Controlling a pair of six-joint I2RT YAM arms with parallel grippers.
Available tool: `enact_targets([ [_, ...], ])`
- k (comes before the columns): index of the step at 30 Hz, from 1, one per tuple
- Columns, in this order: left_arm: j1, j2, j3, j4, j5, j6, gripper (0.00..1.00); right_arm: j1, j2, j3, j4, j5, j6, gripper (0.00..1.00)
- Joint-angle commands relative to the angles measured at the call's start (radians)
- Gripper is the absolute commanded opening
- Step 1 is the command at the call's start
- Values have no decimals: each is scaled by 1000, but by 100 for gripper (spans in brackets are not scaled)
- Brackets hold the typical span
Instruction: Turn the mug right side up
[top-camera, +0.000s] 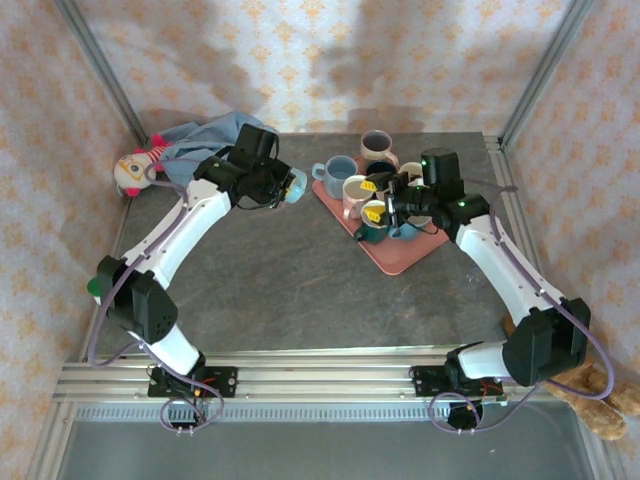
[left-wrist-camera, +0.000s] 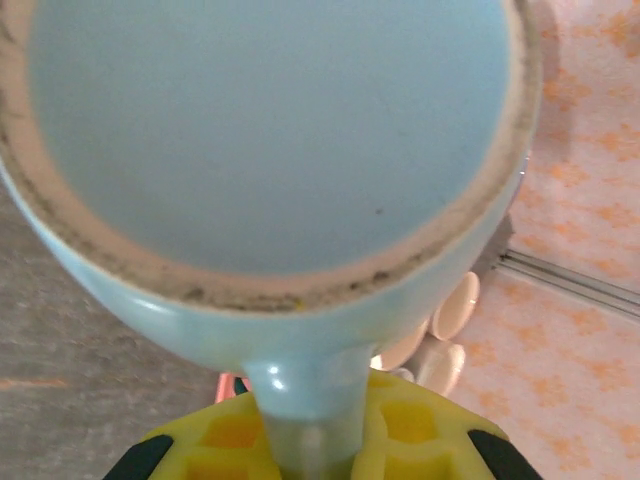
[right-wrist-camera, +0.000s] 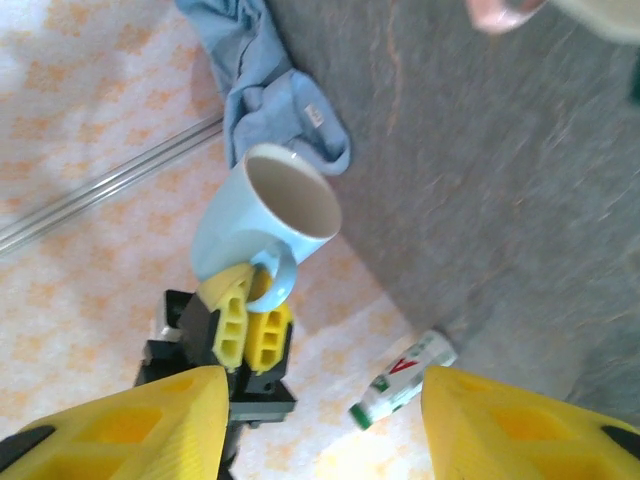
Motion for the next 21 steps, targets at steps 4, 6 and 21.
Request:
enact_targets([
  [4,-1,-117,-77,245,52,-188,0,79,-29,-2,182,69,326,53],
  [6,-4,-119,-80,272,67,-211,0,110,-8,12,227,72,385,52],
  [21,-21,-155,-66,290,75,-228,0,236,144,82,417,167,530,50],
])
